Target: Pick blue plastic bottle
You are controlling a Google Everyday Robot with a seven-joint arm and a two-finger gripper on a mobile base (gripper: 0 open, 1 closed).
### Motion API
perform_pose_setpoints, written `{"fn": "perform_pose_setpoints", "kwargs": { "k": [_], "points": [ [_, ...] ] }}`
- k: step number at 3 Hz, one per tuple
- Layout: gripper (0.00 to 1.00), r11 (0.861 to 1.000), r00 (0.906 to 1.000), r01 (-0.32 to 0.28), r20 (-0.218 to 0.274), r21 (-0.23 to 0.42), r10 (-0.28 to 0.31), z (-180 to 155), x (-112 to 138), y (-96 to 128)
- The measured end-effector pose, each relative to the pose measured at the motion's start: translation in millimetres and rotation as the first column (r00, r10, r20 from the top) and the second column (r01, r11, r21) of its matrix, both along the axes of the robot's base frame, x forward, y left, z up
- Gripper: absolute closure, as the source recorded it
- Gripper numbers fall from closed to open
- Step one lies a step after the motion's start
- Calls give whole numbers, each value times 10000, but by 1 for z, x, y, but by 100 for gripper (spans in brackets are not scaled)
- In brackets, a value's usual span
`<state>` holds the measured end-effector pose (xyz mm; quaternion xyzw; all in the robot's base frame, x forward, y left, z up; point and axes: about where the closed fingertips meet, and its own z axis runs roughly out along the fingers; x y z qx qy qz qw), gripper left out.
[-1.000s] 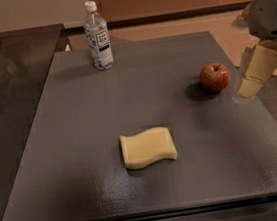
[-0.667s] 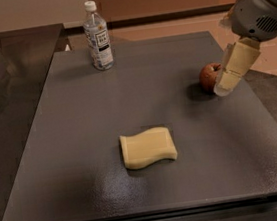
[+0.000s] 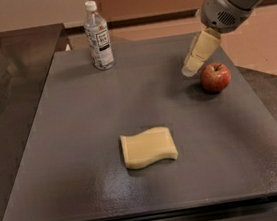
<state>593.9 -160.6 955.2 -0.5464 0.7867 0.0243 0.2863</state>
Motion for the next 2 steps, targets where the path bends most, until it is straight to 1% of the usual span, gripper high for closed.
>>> {"fn": "perform_pose_setpoints", "kwargs": {
  "k": [1, 2],
  "points": [
    [0, 9972, 9992, 81, 372, 744, -109, -1, 54, 38],
    [0, 9933, 9986, -4, 526, 1153, -57, -2, 84, 65]
  ]
}}
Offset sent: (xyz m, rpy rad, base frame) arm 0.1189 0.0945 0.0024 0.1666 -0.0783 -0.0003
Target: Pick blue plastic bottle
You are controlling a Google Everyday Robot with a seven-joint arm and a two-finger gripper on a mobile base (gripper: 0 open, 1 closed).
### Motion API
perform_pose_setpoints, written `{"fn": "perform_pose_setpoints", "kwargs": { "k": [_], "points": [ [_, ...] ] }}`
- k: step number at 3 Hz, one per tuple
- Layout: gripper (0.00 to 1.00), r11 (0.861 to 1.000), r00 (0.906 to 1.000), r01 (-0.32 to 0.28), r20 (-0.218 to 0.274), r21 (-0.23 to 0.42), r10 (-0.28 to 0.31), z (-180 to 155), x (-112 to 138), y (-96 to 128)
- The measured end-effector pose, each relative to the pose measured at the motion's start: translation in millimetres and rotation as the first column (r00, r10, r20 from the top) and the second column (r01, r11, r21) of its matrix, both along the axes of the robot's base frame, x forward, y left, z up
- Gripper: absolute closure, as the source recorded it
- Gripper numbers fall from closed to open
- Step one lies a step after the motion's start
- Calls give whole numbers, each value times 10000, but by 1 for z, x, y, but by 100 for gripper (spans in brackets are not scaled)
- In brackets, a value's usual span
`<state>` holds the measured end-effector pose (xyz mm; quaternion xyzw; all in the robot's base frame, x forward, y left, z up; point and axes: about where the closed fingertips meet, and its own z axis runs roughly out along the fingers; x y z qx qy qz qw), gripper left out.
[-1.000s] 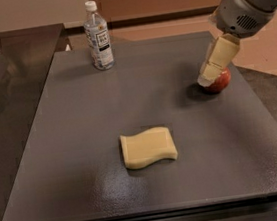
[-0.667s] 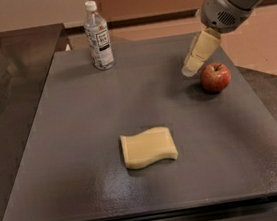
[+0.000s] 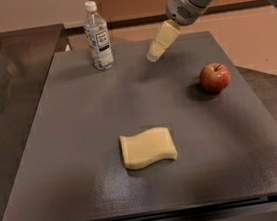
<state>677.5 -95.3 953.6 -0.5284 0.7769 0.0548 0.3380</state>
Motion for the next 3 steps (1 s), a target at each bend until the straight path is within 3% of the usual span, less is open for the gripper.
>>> {"fn": "perform_pose_setpoints", "kwargs": {
  "k": [1, 3],
  "points": [
    [0, 9976, 9997, -249, 22, 653, 248, -1, 26, 35],
    [0, 9783, 9968, -744, 448, 1935, 669, 3, 66, 104]
  ]
}}
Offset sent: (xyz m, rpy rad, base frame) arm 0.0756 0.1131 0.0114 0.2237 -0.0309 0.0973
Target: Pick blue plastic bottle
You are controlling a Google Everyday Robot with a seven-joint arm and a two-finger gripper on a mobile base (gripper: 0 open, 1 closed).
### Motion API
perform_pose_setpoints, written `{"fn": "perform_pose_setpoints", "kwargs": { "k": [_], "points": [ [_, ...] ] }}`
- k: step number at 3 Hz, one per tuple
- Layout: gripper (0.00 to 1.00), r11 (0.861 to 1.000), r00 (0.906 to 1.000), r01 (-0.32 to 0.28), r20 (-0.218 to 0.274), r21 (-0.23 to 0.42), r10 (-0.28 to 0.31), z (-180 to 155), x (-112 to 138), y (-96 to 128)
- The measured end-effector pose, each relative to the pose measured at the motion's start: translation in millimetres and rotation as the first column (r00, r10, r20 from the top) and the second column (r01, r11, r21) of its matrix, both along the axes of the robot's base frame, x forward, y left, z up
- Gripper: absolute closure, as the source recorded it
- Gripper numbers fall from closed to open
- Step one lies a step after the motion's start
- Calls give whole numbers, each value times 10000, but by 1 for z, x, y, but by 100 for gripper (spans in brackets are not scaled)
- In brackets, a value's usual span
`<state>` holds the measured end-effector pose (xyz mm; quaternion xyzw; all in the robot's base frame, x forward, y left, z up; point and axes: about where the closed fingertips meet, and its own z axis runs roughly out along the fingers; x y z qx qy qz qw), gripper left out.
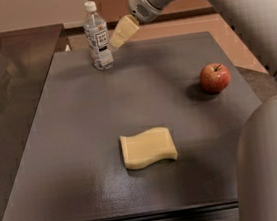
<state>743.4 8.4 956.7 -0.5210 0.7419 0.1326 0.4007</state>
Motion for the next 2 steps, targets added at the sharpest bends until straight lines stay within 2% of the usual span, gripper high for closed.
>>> {"fn": "perform_pose_setpoints", "kwargs": {
  "k": [1, 2],
  "points": [
    [0, 9989, 9996, 84, 251, 456, -96, 0, 13, 24],
    [0, 9960, 9996, 73, 270, 896, -98, -2, 22, 48]
  ]
}}
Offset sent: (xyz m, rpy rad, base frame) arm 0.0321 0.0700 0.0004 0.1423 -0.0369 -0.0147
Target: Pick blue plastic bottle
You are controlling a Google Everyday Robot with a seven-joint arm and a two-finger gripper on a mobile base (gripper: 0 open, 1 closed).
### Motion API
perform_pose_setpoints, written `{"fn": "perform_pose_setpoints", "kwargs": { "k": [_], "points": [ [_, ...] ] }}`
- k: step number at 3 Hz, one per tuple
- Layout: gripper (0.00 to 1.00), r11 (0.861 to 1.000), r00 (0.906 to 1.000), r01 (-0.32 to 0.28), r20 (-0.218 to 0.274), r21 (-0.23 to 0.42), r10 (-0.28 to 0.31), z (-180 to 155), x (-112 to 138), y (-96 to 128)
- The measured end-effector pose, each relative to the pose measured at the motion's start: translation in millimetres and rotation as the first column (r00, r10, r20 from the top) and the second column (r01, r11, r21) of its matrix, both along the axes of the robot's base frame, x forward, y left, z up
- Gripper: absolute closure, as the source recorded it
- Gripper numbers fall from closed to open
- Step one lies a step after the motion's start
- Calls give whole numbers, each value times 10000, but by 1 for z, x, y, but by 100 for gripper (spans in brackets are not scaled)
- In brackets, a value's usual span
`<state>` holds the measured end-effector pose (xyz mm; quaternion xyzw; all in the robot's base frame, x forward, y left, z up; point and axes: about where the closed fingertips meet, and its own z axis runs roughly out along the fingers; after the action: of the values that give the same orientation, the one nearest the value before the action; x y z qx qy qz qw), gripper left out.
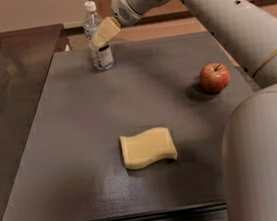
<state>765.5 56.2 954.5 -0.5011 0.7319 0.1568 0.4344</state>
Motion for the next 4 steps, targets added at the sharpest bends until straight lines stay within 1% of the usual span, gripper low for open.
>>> {"fn": "perform_pose_setpoints", "kwargs": {
  "k": [1, 2, 3, 4],
  "points": [
    [0, 9994, 9997, -112, -198, 335, 119, -5, 6, 17],
    [18, 9980, 9979, -289, -555, 568, 321, -10, 8, 27],
    [41, 9967, 9957, -358, -830, 725, 418, -11, 6, 30],
    [65, 9955, 9945, -421, -924, 853, 499, -6, 1, 30]
  ]
}}
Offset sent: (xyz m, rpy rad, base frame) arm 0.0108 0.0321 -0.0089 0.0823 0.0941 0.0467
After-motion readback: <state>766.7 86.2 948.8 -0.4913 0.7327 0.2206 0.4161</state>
